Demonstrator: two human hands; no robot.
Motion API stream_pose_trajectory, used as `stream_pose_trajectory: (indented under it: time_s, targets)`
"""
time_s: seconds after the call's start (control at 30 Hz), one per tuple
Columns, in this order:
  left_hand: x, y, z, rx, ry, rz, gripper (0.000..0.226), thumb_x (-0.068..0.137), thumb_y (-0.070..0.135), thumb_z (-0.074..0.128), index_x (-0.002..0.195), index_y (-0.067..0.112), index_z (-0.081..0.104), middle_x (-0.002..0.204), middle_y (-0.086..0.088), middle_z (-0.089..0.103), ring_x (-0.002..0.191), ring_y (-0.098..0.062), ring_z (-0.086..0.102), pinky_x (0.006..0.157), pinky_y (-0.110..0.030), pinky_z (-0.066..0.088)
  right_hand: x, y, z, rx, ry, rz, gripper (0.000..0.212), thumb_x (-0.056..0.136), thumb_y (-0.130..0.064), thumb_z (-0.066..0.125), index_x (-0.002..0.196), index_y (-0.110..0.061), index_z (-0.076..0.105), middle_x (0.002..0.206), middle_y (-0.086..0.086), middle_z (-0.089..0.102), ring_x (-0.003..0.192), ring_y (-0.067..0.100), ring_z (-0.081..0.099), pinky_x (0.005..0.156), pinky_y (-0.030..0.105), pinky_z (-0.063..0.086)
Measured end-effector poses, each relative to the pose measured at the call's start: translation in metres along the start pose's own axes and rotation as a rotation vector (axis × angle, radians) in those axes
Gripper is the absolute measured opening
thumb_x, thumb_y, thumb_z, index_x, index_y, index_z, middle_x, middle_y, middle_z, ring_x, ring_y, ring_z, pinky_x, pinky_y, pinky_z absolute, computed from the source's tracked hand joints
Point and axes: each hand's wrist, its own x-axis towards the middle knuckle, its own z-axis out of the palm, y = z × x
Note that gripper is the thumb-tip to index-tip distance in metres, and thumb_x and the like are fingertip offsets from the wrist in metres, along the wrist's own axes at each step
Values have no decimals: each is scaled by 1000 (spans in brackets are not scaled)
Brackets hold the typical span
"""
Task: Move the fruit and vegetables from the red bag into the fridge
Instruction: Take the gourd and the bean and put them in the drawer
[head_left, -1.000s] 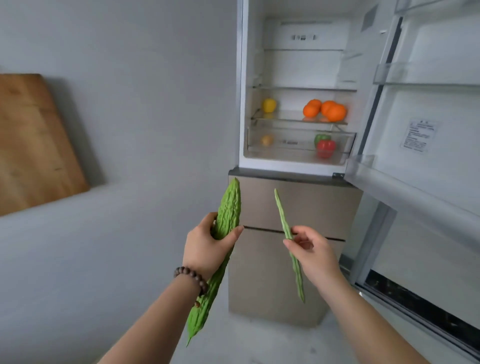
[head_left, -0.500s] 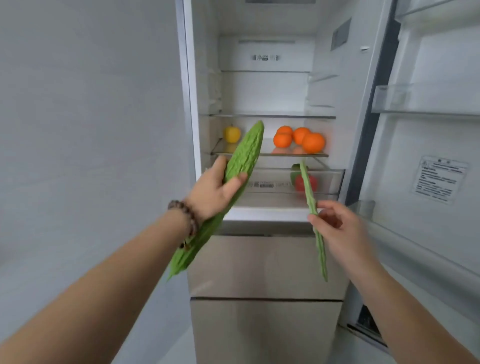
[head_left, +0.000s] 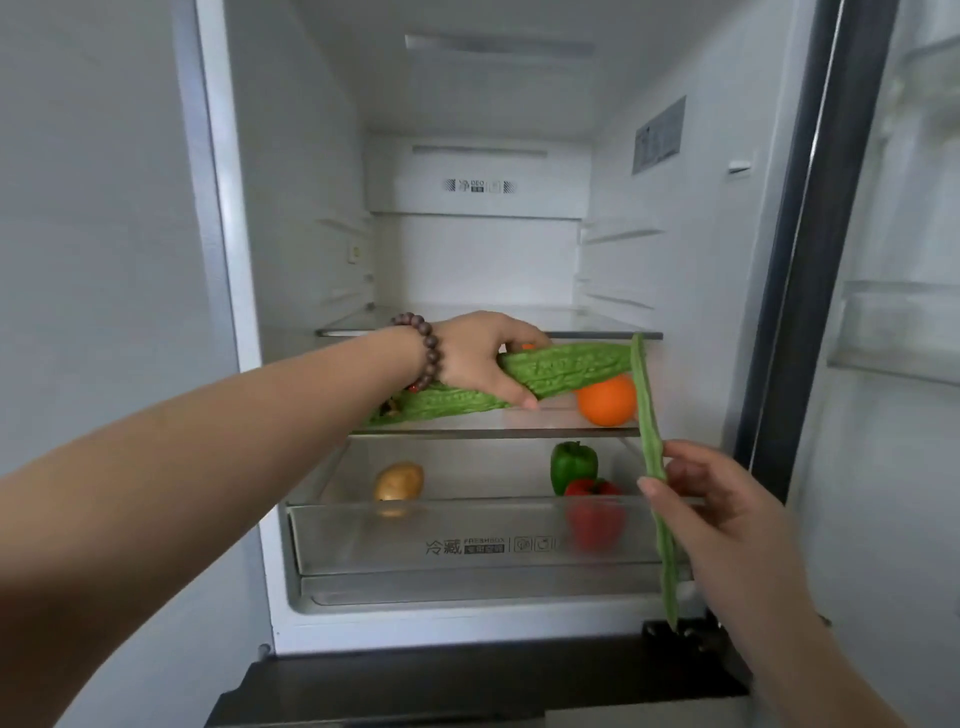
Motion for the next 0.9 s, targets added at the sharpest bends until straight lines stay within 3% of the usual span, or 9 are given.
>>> stream_pose_trajectory:
  time_s: [0.13, 0.27, 0.4, 0.53, 0.67, 0.77, 0.87, 0.9]
  targets:
    - [32, -22, 33, -18, -100, 63, 68, 70, 46, 78, 129, 30, 50, 116, 8, 60, 99, -7, 56, 89, -23, 44, 13, 17, 4, -66, 20, -6, 32, 79, -14, 70, 91, -42, 60, 86, -23, 65, 77, 1, 61, 69, 30, 55]
    - [52, -32, 69, -90, -208, 106, 57, 73, 40, 78, 119, 25, 49, 101, 13, 57, 87, -5, 57, 74, -16, 46, 19, 23, 5, -151, 56, -26, 32, 79, -16, 69, 90, -44, 58, 86, -23, 64, 77, 2, 60, 64, 22, 52]
    - [60, -42, 105, -37, -337, 142, 58, 77, 43, 73, 124, 20, 50, 110, 8, 50, 102, -10, 52, 82, -23, 43, 21, 26, 6, -187, 82, -10, 28, 79, -19, 69, 98, -39, 62, 87, -18, 64, 79, 4, 62, 68, 20, 53]
    - [67, -57, 133, -1, -490, 101, 55, 81, 44, 69, 127, 22, 49, 111, 0, 55, 100, -18, 56, 85, -32, 50, 20, 30, 5, -231, 102, 14, 29, 79, -21, 68, 98, -41, 60, 87, -19, 63, 81, 3, 60, 69, 23, 53]
    - [66, -67, 157, 19, -571, 36, 58, 81, 43, 70, 130, 23, 47, 114, -2, 56, 97, -17, 56, 76, -22, 48, 16, 35, 5, -248, 113, 30, 28, 77, -21, 69, 100, -37, 63, 87, -15, 63, 81, 7, 60, 72, 20, 52]
    - [65, -73, 178, -37, -647, -6, 49, 88, 31, 64, 131, 14, 47, 112, -5, 58, 89, -15, 56, 65, -15, 46, 13, 35, 5, -267, 95, 24, 30, 77, -20, 70, 100, -37, 63, 88, -14, 63, 82, 9, 60, 70, 12, 50]
    - [61, -69, 175, -26, -655, 68, 46, 93, 23, 55, 136, 11, 43, 111, -1, 56, 88, -10, 55, 68, -16, 49, 13, 31, 6, -279, 76, 13, 33, 76, -20, 69, 95, -46, 59, 88, -17, 63, 82, 5, 60, 70, 9, 49]
    - [59, -71, 170, -84, -656, 1, 49, 92, 22, 57, 137, 13, 41, 118, -2, 55, 94, -11, 55, 71, -16, 50, 14, 30, 6, -284, 70, 12, 34, 76, -20, 69, 95, -47, 59, 89, -18, 63, 82, 4, 60, 72, 10, 49]
